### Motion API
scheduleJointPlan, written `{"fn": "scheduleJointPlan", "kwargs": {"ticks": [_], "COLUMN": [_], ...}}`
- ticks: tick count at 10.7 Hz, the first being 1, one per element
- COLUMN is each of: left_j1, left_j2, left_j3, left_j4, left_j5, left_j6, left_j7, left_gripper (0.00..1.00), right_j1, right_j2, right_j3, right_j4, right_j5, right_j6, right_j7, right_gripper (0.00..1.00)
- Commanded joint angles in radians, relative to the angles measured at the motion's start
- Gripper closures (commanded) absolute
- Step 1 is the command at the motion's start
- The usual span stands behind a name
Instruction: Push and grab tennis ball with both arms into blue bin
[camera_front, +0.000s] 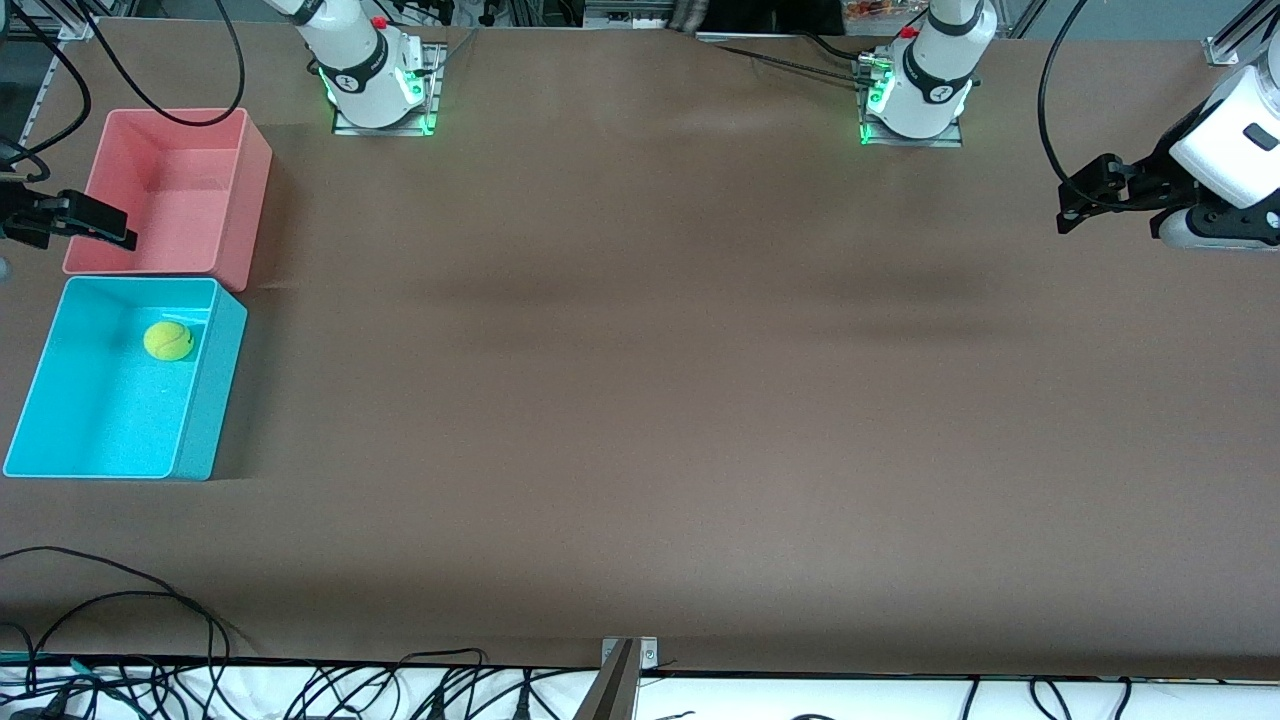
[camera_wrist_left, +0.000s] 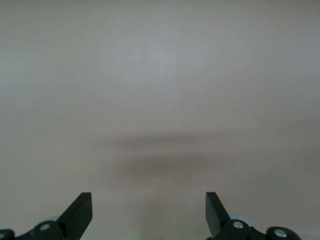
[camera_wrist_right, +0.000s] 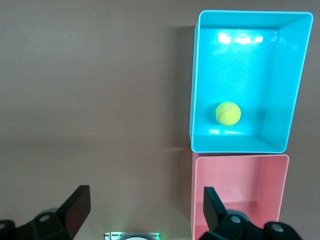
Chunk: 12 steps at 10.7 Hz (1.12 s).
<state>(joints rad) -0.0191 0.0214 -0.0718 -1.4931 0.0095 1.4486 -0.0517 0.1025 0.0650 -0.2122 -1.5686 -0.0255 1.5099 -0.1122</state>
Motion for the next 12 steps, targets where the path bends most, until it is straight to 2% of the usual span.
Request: {"fn": "scheduleJointPlan", "kwargs": {"ticks": [1, 8, 10, 12], "left_j1": [-0.001, -0.002, -0.004, -0.002], "left_j2": [0.015, 0.015, 0.015, 0.015], "left_j3": [-0.002, -0.003, -0.003, -0.003], "left_j4": [0.033, 0.033, 0.033, 0.031], "left_j5": [0.030, 0.030, 0.032, 0.030], "left_j6": [-0.023, -0.023, -0.023, -0.023], "left_j7": [-0.010, -0.010, -0.010, -0.010], "left_gripper": [0.00, 0.00, 0.00, 0.00], "right_j1": [-0.168, -0.185, -0.185, -0.185], "right_j2": [-0.001, 0.002, 0.007, 0.009], "right_j3": [0.199, 0.211, 0.208, 0.208], "right_j4": [0.024, 0.022, 0.022, 0.021], "right_j5": [0.013, 0.022, 0.073, 0.073], "right_j6": [-0.013, -0.019, -0.019, -0.017], "right_j7": [-0.003, -0.012, -0.018, -0.018], "right_gripper": [0.00, 0.00, 0.00, 0.00]}}
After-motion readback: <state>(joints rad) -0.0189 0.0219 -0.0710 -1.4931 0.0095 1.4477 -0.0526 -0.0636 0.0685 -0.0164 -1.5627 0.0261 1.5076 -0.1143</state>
